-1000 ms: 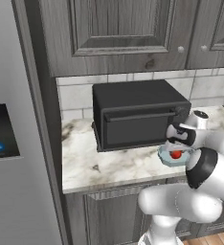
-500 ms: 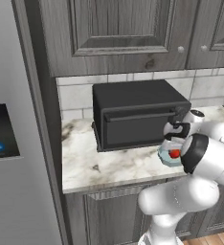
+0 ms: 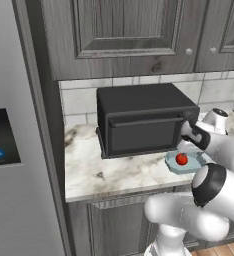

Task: Take the tomato and eggplant out of the freezer and place them in the tupperware container on the counter. Then put the tupperware containing the vegetables back in the freezer.

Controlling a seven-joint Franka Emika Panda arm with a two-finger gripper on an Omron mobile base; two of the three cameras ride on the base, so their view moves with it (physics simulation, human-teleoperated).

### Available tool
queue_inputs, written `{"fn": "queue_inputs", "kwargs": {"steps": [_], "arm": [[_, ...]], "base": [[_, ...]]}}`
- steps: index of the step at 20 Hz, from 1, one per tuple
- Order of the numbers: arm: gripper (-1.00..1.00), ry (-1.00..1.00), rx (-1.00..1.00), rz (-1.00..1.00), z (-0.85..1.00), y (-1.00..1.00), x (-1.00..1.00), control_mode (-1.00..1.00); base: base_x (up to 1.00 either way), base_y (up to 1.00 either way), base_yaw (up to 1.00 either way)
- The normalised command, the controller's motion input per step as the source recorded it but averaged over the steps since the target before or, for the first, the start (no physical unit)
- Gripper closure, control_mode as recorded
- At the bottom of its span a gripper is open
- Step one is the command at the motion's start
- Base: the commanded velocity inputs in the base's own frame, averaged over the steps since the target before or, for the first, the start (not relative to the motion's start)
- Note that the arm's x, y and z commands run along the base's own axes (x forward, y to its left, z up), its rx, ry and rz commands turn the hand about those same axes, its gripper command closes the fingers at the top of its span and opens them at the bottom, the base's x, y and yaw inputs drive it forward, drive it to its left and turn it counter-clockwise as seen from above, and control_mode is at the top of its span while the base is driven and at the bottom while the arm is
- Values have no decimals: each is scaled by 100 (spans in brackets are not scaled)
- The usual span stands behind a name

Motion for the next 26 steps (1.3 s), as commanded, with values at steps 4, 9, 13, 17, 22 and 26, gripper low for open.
{"fn": "queue_inputs", "kwargs": {"steps": [4, 9, 13, 17, 22, 26], "arm": [[-100, -17, 0, 0, 97, 0, -88, -100], [-100, -8, 0, -2, 100, 9, -95, -100], [-100, -1, 0, -5, 100, 34, -98, -100], [-100, 0, 0, -13, 100, 54, -98, -100], [-100, 5, 0, -24, 90, 52, -88, -100], [-100, 10, 0, -22, 66, 35, -65, -100]], "base": [[0, 0, 0], [0, 0, 0], [0, 0, 0], [0, 0, 0], [0, 0, 0], [0, 0, 0]]}}
